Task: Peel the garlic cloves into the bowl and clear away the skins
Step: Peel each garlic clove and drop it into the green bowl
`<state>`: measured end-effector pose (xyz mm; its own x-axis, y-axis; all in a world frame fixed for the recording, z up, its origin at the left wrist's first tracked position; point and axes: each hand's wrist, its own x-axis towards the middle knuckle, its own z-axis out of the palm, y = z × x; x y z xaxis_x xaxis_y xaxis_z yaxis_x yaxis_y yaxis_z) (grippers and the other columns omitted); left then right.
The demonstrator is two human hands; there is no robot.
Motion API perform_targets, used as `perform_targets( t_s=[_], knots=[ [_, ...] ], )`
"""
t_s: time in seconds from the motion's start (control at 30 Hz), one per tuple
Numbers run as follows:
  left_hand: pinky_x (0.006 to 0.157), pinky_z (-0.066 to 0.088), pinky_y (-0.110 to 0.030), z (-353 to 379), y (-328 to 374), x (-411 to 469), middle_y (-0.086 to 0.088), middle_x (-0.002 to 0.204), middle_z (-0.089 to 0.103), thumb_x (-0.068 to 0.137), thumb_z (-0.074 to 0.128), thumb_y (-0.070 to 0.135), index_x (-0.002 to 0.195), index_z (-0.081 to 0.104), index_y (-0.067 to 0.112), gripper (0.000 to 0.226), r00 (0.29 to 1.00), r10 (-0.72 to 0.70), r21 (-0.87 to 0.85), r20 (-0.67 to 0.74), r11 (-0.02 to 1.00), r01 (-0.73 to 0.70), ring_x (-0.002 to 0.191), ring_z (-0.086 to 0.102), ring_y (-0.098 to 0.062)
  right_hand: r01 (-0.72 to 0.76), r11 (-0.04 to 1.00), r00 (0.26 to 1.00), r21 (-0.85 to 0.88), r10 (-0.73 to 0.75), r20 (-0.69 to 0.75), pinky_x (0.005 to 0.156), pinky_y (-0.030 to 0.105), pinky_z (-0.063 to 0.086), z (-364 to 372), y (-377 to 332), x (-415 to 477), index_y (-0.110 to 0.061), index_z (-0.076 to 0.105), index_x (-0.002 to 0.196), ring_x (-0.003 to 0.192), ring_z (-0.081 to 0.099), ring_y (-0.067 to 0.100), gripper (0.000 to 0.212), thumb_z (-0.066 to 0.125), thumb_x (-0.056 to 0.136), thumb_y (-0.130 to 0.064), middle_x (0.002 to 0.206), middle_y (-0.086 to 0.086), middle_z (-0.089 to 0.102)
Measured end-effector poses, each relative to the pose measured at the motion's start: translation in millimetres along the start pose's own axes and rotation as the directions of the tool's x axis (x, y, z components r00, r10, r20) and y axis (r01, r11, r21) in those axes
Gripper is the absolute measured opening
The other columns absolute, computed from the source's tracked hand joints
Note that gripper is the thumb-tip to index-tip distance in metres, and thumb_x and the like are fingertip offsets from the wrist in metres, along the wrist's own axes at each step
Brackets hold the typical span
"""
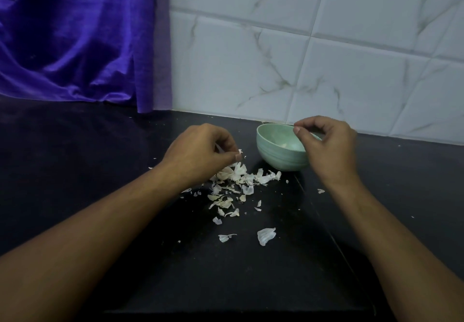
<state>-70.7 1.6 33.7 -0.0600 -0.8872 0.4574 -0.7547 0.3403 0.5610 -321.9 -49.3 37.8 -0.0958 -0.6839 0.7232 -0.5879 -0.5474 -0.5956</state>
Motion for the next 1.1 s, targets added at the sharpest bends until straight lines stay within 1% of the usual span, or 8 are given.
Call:
perform_targets(
  t_s=[0.13,0.27,0.4,0.5,0.63,0.83,1.0,1.1],
  knots=[
    [0.076,0.055,-0.033,-2.4,-0.6,1.7,0.022,0.075,0.07,0.092,0.075,0.035,0.087,0.078,0.034,0.006,1.0,-0.003,-0.01,-0.013,1.0,0.003,0.072,0.063,0.005,0.038,0.991,0.998,0.129,-0.033,-0.045,0.091,0.036,0.059,-3.2,-8.9,-2.9,-0.02,0.08,0.103,0.093,0.074,0.008,0.012,0.071,0.096,-0.016,0.094,-0.01,0.077],
    [0.084,0.06,-0.04,-6.5,-3.3,4.2,0.023,0.076,0.074,0.091,0.077,0.033,0.091,0.081,0.038,0.007,1.0,-0.019,-0.002,0.011,1.0,0.019,0.079,0.067,0.002,0.034,0.939,0.979,0.341,-0.1,0.18,0.069,0.034,0.06,11.9,-31.9,-23.0,-0.015,0.078,0.111,0.072,0.074,0.019,0.018,0.068,0.098,-0.007,0.085,0.002,0.077],
    [0.075,0.06,-0.038,-11.8,-4.3,4.0,0.022,0.066,0.071,0.078,0.086,0.046,0.073,0.078,0.038,0.012,0.999,-0.028,0.048,0.019,0.998,0.027,0.07,0.067,-0.001,0.144,0.966,0.899,0.216,-0.219,0.38,0.063,0.042,0.057,30.6,-43.9,-41.6,-0.019,0.08,0.091,0.062,0.068,0.021,0.004,0.078,0.092,-0.021,0.065,-0.001,0.07],
    [0.066,0.056,-0.035,-12.3,-6.6,5.4,0.014,0.06,0.066,0.079,0.083,0.048,0.07,0.07,0.029,0.025,1.0,-0.031,0.082,-0.005,0.996,0.031,0.062,0.061,-0.004,0.202,0.962,0.866,0.185,-0.264,0.426,0.066,0.034,0.052,35.9,-43.3,-44.1,-0.018,0.079,0.084,0.072,0.065,0.015,0.018,0.074,0.096,-0.032,0.075,-0.005,0.068],
    [0.061,0.041,-0.031,-10.3,-10.3,6.7,0.008,0.058,0.056,0.091,0.07,0.054,0.066,0.061,0.023,0.041,0.998,-0.059,0.139,0.023,0.989,0.056,0.061,0.053,-0.013,0.243,0.969,0.832,0.047,-0.233,0.504,0.07,0.033,0.05,45.0,-29.6,-45.4,-0.016,0.077,0.106,0.075,0.062,0.01,0.022,0.06,0.104,-0.031,0.085,-0.004,0.063],
    [0.087,0.056,-0.037,-6.3,-12.5,5.3,0.017,0.088,0.067,0.088,0.075,0.044,0.104,0.075,0.037,0.017,0.964,-0.097,0.256,0.246,0.966,0.032,0.092,0.066,-0.012,0.25,0.965,0.783,-0.077,-0.154,0.603,0.066,0.03,0.045,55.6,-29.0,-49.5,-0.026,0.074,0.111,0.071,0.054,0.002,0.028,0.076,0.089,-0.043,0.091,-0.008,0.061],
    [0.08,0.055,-0.034,-5.4,-11.0,4.1,0.013,0.089,0.069,0.085,0.081,0.037,0.088,0.071,0.034,0.011,0.965,-0.088,0.247,0.245,0.969,0.025,0.087,0.065,-0.012,0.219,0.973,0.788,-0.074,-0.132,0.602,0.061,0.026,0.037,58.3,-30.9,-48.4,-0.026,0.069,0.092,0.062,0.053,0.0,0.016,0.083,0.084,-0.03,0.075,-0.018,0.061],
    [0.077,0.055,-0.033,-4.8,-10.0,4.0,0.012,0.083,0.071,0.084,0.082,0.033,0.088,0.071,0.029,0.012,0.97,-0.065,0.193,0.235,0.981,0.019,0.08,0.065,-0.008,0.049,0.998,0.809,0.039,-0.063,0.584,0.053,0.035,0.048,56.7,-28.5,-49.5,-0.022,0.068,0.09,0.049,0.057,0.004,0.014,0.079,0.087,-0.014,0.067,-0.012,0.068]
  ],
)
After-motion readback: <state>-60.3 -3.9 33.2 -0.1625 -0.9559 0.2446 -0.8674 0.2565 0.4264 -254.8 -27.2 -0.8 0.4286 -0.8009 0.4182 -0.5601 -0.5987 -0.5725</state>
